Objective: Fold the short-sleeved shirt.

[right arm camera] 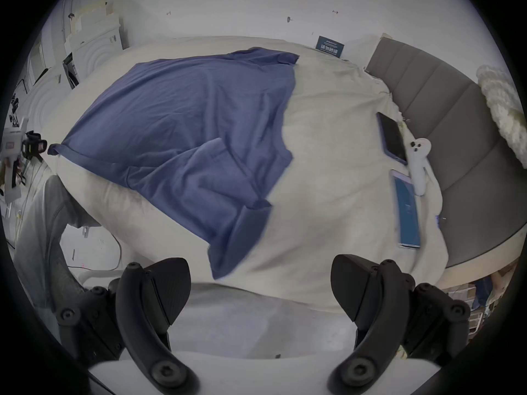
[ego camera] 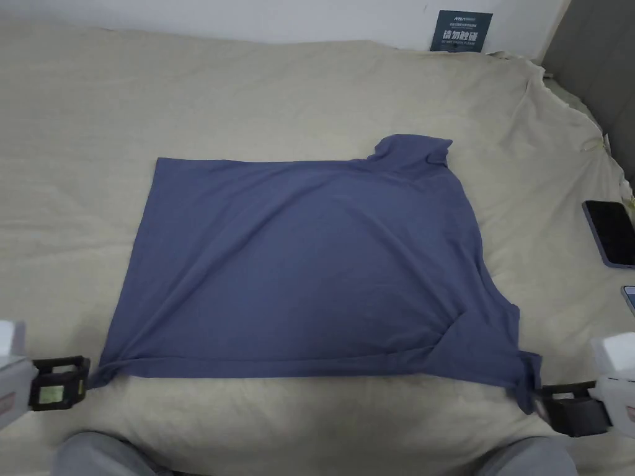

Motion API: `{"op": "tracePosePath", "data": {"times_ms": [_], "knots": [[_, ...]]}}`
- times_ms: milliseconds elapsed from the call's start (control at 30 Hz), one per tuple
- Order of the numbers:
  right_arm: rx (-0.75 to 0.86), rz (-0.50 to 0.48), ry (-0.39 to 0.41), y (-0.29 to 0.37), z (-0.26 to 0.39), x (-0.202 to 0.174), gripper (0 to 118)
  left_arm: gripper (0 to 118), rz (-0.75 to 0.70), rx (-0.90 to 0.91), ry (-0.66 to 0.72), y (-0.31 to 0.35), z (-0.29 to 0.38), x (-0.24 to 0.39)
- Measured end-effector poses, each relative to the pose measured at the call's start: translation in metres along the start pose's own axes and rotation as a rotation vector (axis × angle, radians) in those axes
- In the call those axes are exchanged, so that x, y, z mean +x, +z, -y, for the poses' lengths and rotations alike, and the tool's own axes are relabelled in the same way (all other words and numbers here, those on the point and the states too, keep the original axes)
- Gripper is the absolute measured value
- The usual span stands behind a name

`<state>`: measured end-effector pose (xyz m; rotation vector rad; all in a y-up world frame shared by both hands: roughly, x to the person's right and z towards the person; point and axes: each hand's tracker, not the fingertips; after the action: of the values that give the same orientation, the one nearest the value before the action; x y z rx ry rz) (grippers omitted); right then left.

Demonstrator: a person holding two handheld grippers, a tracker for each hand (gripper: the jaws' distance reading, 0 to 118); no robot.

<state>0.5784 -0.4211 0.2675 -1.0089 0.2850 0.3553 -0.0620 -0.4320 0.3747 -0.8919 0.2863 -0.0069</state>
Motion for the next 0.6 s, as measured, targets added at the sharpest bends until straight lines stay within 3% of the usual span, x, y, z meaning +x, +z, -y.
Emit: {"op": "tracePosePath", "data": {"times_ms": [133, 267, 400, 500, 600], "knots": [[0.089, 0.058, -0.082, 0.040, -0.010, 0.017, 103, 112, 0.022, 0.110, 0.194, 0.027, -0.025, -0.021], [0.310, 0.072, -0.276, 0.071, -0.030, 0.024, 104, 112, 0.063, 0.283, 0.344, 0.049, -0.055, -0.009], [0.498, 0.085, -0.423, 0.083, -0.044, 0.007, 109, 112, 0.037, 0.404, 0.263, 0.058, -0.074, 0.041], [0.596, 0.107, -0.473, 0.081, -0.047, -0.015, 110, 110, -0.014, 0.521, 0.162, 0.065, -0.077, 0.084], [0.650, 0.126, -0.495, 0.074, -0.048, -0.037, 109, 93, -0.006, 0.579, 0.104, 0.067, -0.077, 0.113]]}}
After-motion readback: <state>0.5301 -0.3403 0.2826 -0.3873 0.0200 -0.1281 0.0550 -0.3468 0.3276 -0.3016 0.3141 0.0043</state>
